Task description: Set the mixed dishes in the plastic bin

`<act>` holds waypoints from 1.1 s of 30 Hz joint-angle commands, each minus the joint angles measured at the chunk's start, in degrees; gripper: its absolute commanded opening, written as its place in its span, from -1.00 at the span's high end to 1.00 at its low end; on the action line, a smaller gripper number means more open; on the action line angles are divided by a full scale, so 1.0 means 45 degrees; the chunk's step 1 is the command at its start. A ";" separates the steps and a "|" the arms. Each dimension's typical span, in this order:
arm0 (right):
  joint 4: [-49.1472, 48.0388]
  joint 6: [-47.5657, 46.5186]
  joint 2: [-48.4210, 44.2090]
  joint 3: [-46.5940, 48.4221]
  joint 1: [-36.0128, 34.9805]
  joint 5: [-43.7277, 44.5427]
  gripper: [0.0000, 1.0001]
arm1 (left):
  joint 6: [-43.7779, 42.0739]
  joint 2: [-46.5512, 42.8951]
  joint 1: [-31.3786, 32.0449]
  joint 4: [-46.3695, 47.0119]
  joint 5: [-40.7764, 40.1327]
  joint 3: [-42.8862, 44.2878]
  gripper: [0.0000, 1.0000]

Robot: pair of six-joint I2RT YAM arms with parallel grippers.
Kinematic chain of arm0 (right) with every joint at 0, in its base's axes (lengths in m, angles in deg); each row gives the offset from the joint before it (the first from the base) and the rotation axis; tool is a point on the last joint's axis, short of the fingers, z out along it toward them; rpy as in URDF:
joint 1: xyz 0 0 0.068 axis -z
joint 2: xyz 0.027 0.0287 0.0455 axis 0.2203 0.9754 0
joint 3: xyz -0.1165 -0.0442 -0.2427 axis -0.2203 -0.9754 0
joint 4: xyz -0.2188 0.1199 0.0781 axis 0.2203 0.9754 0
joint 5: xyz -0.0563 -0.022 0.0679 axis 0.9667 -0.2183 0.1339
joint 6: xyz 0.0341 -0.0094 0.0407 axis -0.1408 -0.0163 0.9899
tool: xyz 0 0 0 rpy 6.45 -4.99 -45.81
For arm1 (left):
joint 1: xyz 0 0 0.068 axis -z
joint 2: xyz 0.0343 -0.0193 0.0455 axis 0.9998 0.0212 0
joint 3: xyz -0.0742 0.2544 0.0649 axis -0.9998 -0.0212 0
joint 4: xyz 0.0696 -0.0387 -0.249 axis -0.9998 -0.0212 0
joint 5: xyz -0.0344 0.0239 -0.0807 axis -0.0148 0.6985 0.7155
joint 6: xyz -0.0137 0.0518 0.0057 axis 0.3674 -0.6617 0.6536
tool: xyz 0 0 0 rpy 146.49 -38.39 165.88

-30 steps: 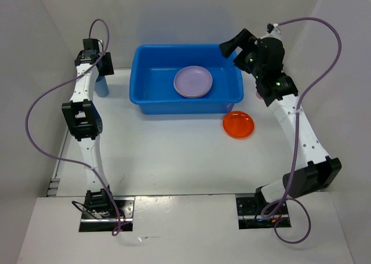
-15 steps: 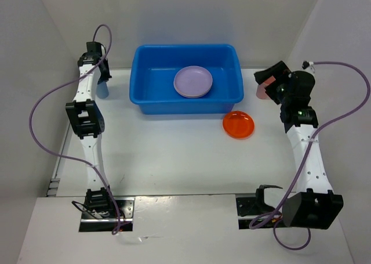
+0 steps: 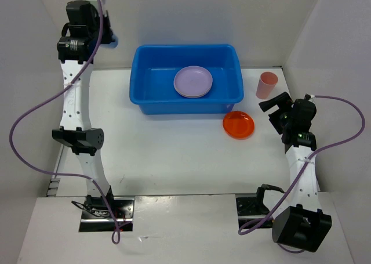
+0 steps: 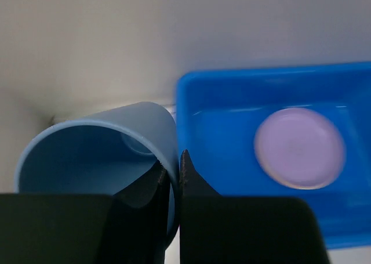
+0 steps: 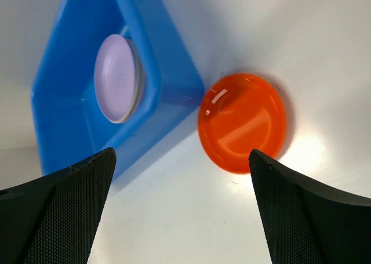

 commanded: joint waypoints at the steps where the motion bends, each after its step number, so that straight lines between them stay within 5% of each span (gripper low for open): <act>1: 0.0262 -0.0202 -0.0664 -0.0515 0.0367 -0.0508 -1.00 | -0.0078 0.0435 0.1414 -0.0992 0.1144 0.1073 1.00; 6: 0.0515 -0.0202 -0.1272 -0.0790 0.0640 -0.0626 -1.00 | -0.0469 0.2658 0.3736 -0.1755 -0.0398 0.2810 1.00; 13: 0.0965 -0.0319 -0.2111 -0.1140 0.0914 -0.0880 -1.00 | -0.0332 0.5006 0.4834 -0.2515 -0.1455 0.3693 1.00; 26: 0.0811 -0.0786 -0.1975 -0.1531 0.1382 -0.1543 -1.00 | 0.0410 0.7098 0.4835 -0.2888 -0.1457 0.3693 1.00; 33: 0.0692 -0.0924 -0.2092 -0.1765 0.1734 -0.1933 -1.00 | 0.0547 0.7469 0.4718 -0.3025 -0.1027 0.3460 0.82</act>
